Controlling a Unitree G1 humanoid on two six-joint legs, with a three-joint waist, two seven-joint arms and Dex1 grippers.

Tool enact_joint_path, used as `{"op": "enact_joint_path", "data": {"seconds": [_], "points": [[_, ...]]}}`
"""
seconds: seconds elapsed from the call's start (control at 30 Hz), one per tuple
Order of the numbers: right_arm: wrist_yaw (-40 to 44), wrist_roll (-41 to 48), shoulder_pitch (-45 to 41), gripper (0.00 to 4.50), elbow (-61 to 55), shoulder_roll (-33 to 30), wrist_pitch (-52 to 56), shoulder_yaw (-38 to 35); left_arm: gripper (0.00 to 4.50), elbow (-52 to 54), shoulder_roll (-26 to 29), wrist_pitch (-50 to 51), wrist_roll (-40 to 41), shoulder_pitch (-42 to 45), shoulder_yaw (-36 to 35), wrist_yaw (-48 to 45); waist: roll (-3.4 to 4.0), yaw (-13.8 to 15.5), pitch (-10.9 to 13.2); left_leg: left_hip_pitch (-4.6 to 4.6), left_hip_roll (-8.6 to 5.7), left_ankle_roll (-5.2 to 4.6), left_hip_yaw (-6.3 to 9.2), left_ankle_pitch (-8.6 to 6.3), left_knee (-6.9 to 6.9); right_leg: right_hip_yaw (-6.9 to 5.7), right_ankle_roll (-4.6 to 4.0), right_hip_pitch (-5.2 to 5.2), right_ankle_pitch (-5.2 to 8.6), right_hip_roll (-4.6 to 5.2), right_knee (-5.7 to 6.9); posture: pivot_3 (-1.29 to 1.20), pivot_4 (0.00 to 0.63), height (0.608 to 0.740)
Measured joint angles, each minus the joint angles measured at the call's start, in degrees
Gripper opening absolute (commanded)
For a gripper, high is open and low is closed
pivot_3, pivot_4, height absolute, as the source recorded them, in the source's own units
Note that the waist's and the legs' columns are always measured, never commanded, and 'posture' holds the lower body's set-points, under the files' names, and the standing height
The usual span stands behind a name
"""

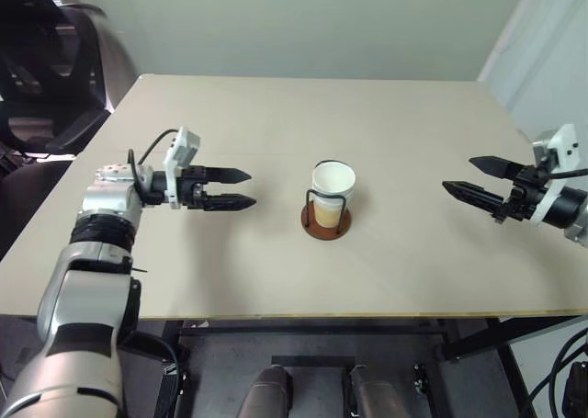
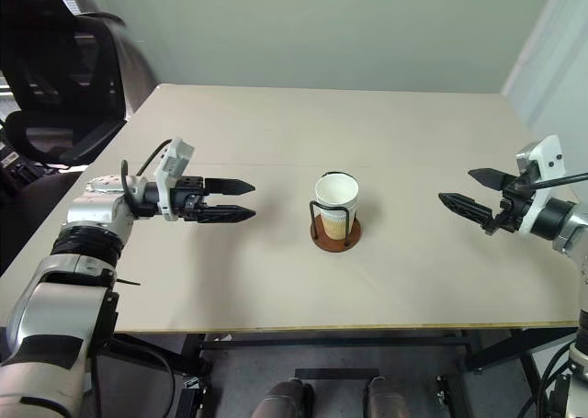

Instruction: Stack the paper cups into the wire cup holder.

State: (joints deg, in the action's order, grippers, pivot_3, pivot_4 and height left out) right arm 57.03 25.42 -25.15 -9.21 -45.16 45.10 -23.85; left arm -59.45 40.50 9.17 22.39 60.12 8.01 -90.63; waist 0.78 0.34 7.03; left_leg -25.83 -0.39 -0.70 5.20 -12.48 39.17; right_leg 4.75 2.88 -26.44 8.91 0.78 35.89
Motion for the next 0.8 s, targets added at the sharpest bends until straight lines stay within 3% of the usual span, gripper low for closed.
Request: {"op": "enact_joint_path", "data": {"seconds": [0.17,0.37,0.47,0.8], "points": [[-2.8,-0.4,-0.1,4.47,2.6,0.0,-4.1,1.5,4.50,-7.5,-3.5,-5.9,-2.5,7.9,-5.8,6.7,-0.05,0.4,0.0,0.07,-0.06,-0.13,0.06,0.22,-0.02,0.01,-0.02,0.11,-0.24,0.03,-0.03,0.00,0.150,0.740],[-3.3,-0.4,0.2,4.47,3.4,-0.2,-5.8,3.8,4.50,-9.2,-6.2,-7.5,-4.5,8.9,-8.4,7.3,-0.04,0.3,0.0,-0.05,-0.06,-0.07,0.04,0.17,-0.13,0.01,0.15,-0.01,-0.17,-0.01,-0.12,0.00,0.150,0.740],[-3.3,-0.3,1.2,4.47,3.2,-0.3,-6.1,4.7,4.50,-9.2,-6.0,-7.5,-5.3,9.0,-9.6,6.9,-0.04,0.2,0.0,-0.08,-0.04,-0.08,0.01,0.08,-0.14,-0.01,0.54,-0.02,-0.26,-0.02,-0.19,0.00,0.150,0.740],[-3.0,0.5,4.6,4.47,0.8,-1.2,-6.1,6.0,4.50,-7.7,-3.8,-6.3,-6.4,8.2,-12.7,4.6,-0.03,0.5,0.0,-0.20,-0.04,-0.22,-0.02,-0.03,-0.18,-0.01,0.41,0.15,-0.26,0.03,-0.84,0.00,0.150,0.740]]}}
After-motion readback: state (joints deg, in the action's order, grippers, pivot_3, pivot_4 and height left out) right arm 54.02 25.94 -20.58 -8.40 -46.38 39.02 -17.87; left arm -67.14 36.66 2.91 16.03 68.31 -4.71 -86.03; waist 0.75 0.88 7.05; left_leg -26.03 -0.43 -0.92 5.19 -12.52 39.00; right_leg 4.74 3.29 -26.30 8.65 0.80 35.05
